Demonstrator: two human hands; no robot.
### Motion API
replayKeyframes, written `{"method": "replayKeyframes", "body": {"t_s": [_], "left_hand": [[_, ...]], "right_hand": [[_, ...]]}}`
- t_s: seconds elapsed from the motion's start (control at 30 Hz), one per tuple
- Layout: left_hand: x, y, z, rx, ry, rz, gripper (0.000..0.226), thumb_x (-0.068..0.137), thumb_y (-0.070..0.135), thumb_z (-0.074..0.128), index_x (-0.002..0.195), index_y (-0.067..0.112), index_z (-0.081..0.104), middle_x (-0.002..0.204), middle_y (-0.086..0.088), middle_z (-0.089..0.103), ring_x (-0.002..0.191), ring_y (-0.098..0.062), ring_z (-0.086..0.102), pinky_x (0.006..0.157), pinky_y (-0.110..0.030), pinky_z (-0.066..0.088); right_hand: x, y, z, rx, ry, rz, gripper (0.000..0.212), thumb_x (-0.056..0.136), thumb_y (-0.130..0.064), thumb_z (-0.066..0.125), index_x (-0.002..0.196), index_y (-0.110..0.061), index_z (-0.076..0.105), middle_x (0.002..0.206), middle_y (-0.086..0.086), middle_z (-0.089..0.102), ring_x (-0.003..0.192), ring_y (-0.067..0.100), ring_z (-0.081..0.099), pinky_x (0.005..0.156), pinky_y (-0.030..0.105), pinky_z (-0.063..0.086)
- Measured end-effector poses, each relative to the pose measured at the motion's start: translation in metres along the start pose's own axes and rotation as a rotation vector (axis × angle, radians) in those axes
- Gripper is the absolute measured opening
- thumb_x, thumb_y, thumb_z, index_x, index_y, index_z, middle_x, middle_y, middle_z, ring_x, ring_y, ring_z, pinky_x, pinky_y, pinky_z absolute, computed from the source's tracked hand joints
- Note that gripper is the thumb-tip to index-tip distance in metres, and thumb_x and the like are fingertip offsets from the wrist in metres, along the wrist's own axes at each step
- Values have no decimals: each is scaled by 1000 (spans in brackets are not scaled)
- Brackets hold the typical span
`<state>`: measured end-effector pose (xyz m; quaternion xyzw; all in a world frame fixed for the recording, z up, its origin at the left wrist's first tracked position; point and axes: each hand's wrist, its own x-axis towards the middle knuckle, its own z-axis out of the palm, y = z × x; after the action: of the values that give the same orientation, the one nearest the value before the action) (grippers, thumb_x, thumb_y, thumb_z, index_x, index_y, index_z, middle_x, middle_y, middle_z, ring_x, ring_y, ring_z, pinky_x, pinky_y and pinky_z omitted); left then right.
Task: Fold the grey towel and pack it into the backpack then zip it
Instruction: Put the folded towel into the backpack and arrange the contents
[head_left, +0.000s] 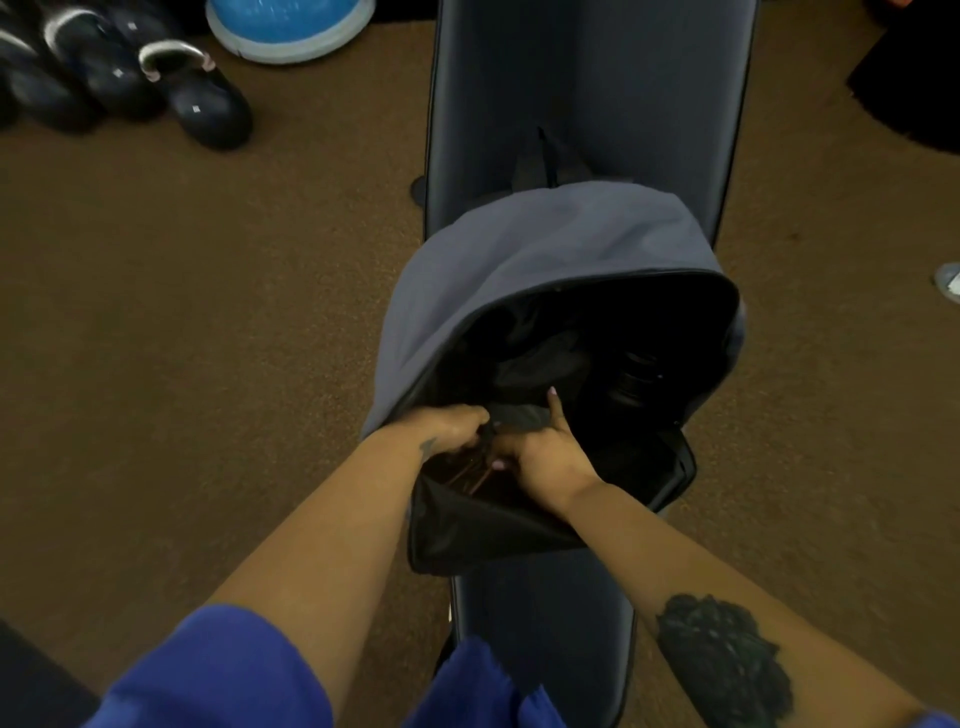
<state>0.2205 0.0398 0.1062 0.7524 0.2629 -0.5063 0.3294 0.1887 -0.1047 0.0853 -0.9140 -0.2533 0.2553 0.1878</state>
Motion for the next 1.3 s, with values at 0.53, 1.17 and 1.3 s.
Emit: {"method": "replayKeyframes", "body": {"t_s": [0.53, 1.17, 1.3], "left_hand": [[-31, 8, 18, 728, 114, 49, 43, 83, 21, 64, 122, 5, 54, 83, -7, 52, 69, -19, 51, 74, -31, 44], [-71, 58, -9, 766, 416, 155, 25, 90, 7, 48, 111, -1, 57, 70, -10, 42, 57, -21, 38, 73, -35, 39], [-75, 62, -11, 733, 442, 182, 24, 89, 10, 51, 111, 0, 57, 75, -10, 47, 64, -21, 41, 79, -35, 43]], "right_hand": [[0, 3, -6, 259, 61, 255, 26, 88, -34, 60, 108, -21, 71, 120, 3, 48, 117, 21, 38, 102, 32, 36], [13, 20, -14, 566, -212, 553, 23, 90, -8, 56, 107, -13, 72, 110, 8, 70, 100, 22, 64, 79, 22, 46], [9, 22, -9, 769, -47, 609, 23, 90, -10, 60, 111, -10, 69, 110, 12, 69, 102, 26, 65, 86, 28, 51]]}}
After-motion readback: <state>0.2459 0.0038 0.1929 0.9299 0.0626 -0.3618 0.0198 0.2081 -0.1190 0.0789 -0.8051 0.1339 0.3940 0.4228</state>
